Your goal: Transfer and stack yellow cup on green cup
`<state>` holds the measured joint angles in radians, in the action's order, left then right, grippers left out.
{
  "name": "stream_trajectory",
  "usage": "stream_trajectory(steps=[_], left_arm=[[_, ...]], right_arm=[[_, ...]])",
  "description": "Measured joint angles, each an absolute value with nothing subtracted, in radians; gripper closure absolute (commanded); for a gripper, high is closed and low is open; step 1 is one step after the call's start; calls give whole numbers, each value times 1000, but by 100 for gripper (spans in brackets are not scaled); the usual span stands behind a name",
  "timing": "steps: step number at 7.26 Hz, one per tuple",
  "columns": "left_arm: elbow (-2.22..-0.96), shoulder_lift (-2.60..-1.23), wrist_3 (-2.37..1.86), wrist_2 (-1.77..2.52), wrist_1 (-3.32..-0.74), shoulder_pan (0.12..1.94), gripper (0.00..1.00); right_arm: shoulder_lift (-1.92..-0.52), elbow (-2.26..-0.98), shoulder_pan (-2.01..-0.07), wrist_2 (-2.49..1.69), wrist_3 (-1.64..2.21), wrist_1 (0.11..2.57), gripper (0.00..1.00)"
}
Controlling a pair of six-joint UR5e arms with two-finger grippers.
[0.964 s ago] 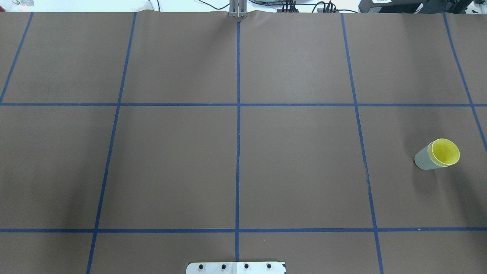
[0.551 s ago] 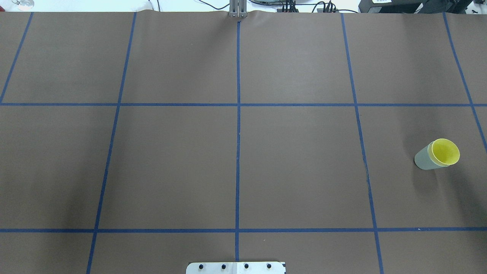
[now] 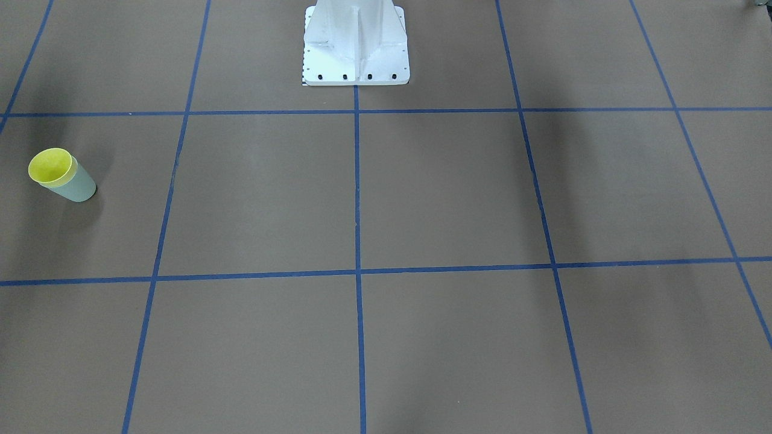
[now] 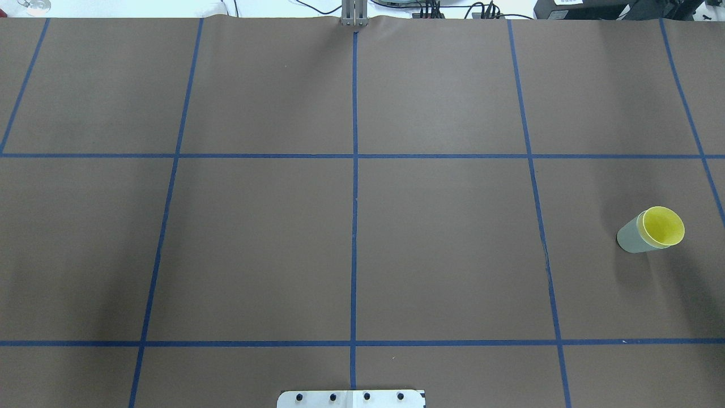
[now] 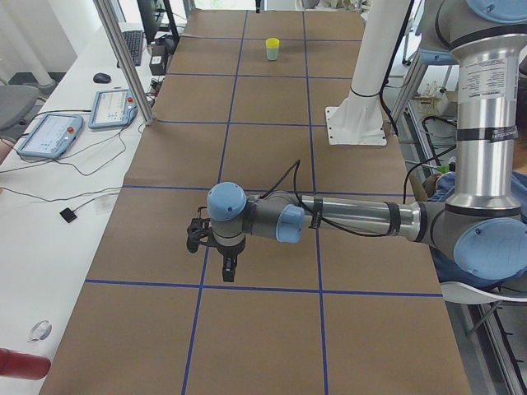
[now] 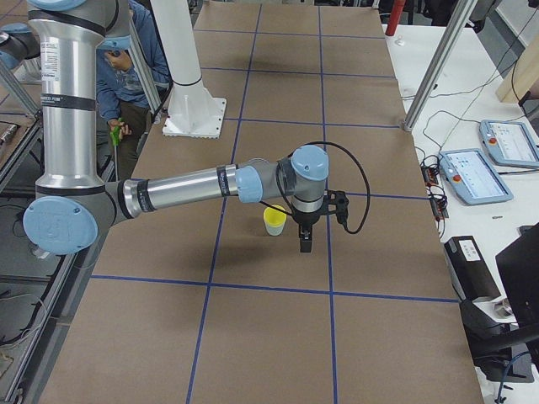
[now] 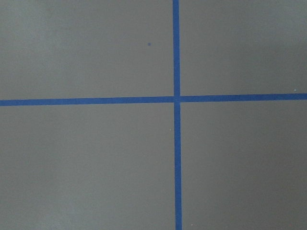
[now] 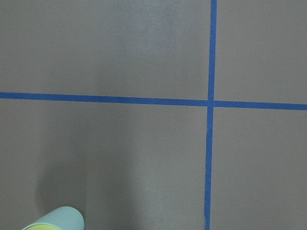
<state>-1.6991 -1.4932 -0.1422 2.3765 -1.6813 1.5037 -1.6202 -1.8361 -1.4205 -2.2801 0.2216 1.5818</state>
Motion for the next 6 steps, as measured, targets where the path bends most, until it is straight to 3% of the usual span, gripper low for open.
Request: stream_trajectory(steps=[6], left_arm=[[-1721,-1457,-144,2440,-1691,1478,0]], right_arm=[[-1613,-1841,-1414,-2283,227,1582,0]])
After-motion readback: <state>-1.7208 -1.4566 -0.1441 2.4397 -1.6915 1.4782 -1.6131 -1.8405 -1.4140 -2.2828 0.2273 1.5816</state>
